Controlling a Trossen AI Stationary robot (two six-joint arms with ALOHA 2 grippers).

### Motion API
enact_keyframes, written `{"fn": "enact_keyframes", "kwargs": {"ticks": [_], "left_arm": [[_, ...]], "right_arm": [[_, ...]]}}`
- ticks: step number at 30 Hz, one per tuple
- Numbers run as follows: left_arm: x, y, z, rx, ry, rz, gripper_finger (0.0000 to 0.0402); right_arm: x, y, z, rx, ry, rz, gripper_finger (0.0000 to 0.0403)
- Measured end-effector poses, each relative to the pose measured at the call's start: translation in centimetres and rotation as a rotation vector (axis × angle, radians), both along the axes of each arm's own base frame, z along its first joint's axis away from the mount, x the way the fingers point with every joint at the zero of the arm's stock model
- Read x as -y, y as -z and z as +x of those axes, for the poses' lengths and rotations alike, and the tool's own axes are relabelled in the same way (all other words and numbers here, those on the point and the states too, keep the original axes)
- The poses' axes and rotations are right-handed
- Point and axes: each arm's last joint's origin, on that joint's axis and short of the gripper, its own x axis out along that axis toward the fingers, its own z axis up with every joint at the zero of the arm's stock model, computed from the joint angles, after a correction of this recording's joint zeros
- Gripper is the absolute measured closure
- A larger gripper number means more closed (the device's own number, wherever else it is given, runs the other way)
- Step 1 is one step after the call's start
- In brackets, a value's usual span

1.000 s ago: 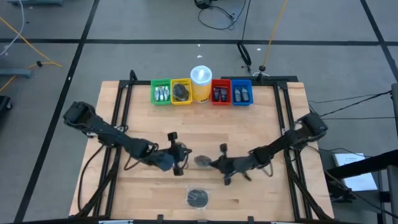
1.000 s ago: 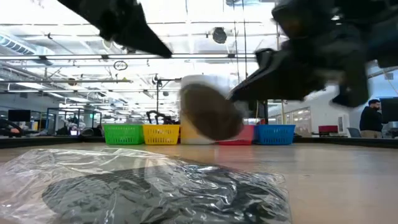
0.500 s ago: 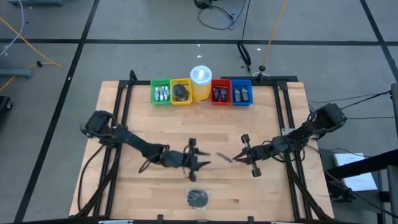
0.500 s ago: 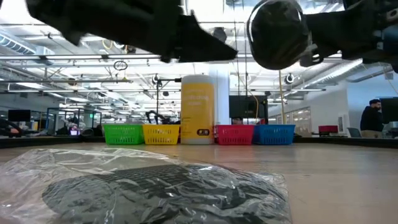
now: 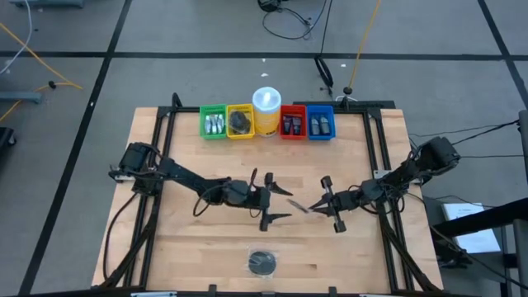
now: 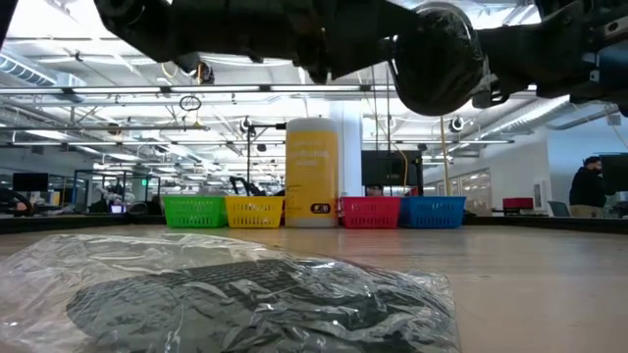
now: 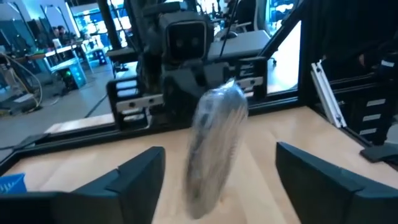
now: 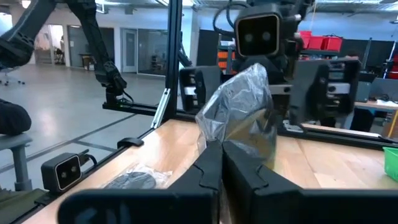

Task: Pick & Place Travel size toiletries
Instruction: Put the black hairbrush into the yellow basket

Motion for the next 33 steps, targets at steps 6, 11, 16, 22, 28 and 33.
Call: {"fn": "enact_keyframes", "kwargs": {"ticks": [6, 11, 16, 22, 28, 33], "left_arm": [[0.1, -0.5, 0.6, -0.038, 0.000, 0.003, 0.0207], [0.1, -0.6, 0.6, -0.041, -0.001, 0.002, 0.0306], [0.1, -0.2, 0.5, -0.107, -0.011, -0.082, 0.0387], [-1.0, -2.2, -1.7, -0.279, -0.255, -0.076, 0.0367], [-5.4, -5.2, -5.9, -0.441, -0.659, 0.019, 0.0391], [-13.6, -6.6, -8.8, -0.544, -0.874, -0.085, 0.0378]], "right_arm": [[0.1, 0.0, 0.0, -0.001, 0.026, 0.003, 0.0403], [0.1, 0.0, 0.0, -0.001, 0.023, 0.002, 0.0403], [0.1, 0.1, 0.0, -0.010, 0.022, -0.003, 0.0376], [0.3, 0.4, 0.1, -0.048, 0.126, 0.020, 0.0281], [0.4, 0.5, 0.1, -0.056, 0.149, 0.019, 0.0220], [0.4, 0.5, 0.1, -0.061, 0.146, 0.047, 0.0207]]}}
